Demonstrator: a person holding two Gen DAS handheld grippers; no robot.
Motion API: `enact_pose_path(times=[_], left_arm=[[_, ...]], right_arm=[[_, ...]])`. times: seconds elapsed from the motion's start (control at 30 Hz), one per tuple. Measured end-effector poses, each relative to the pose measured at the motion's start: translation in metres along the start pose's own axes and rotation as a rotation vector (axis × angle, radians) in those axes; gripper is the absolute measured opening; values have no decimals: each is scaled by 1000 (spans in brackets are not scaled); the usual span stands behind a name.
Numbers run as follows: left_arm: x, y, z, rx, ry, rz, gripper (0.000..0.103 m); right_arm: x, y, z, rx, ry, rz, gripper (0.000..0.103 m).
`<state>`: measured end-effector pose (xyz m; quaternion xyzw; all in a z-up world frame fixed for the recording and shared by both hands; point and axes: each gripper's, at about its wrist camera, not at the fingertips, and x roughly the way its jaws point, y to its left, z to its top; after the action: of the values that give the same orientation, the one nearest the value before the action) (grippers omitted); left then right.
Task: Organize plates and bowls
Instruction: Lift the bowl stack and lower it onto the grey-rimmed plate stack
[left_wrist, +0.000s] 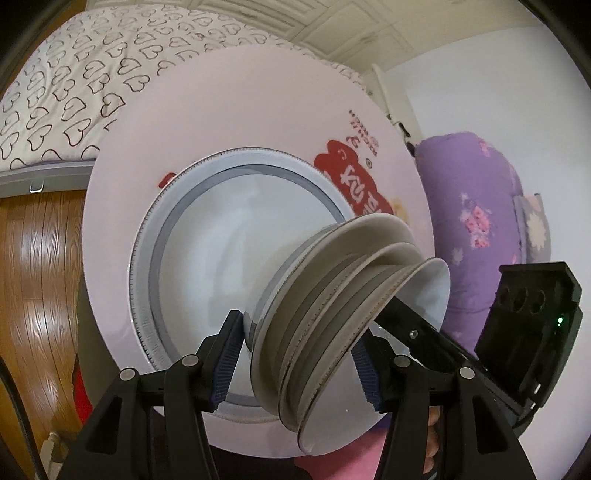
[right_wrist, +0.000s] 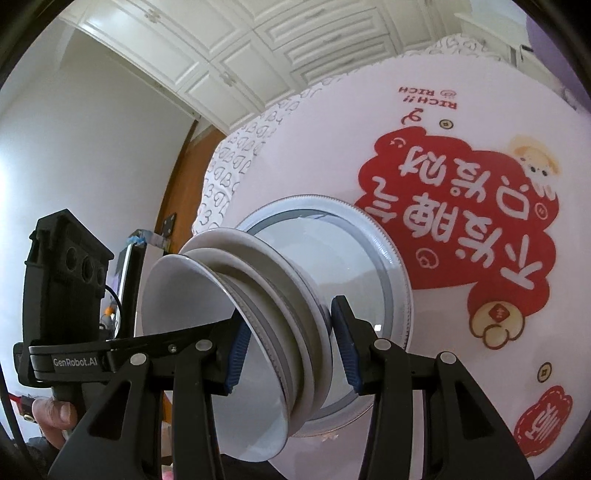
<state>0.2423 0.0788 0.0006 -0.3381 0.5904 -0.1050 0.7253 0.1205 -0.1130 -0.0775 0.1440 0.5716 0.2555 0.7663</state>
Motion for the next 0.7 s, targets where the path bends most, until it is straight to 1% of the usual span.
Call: enact_pose_path(times=[0.13,0.23,0.37,0.43,0.53,0.7], left_arm=[[-3,3,5,3,-3,11,51],[4,5,7,-5,-5,27,51],[5,2,8,11,-5,38,51],[8,0,9,22,-8,43,51],[10,-5,11,39,-25,56,52],[5,-5,11,64,-44,59,54]], right_arm=[[3,6,4,-22,14,-5,44],[12,8,6,-25,36,-5,44],[15,10,12,-36,32,-14,44],[17,8,15,-32,33,-15,46],[19,8,18,-33,29,-29,46],[21,5,23,-27,23,-20,48]])
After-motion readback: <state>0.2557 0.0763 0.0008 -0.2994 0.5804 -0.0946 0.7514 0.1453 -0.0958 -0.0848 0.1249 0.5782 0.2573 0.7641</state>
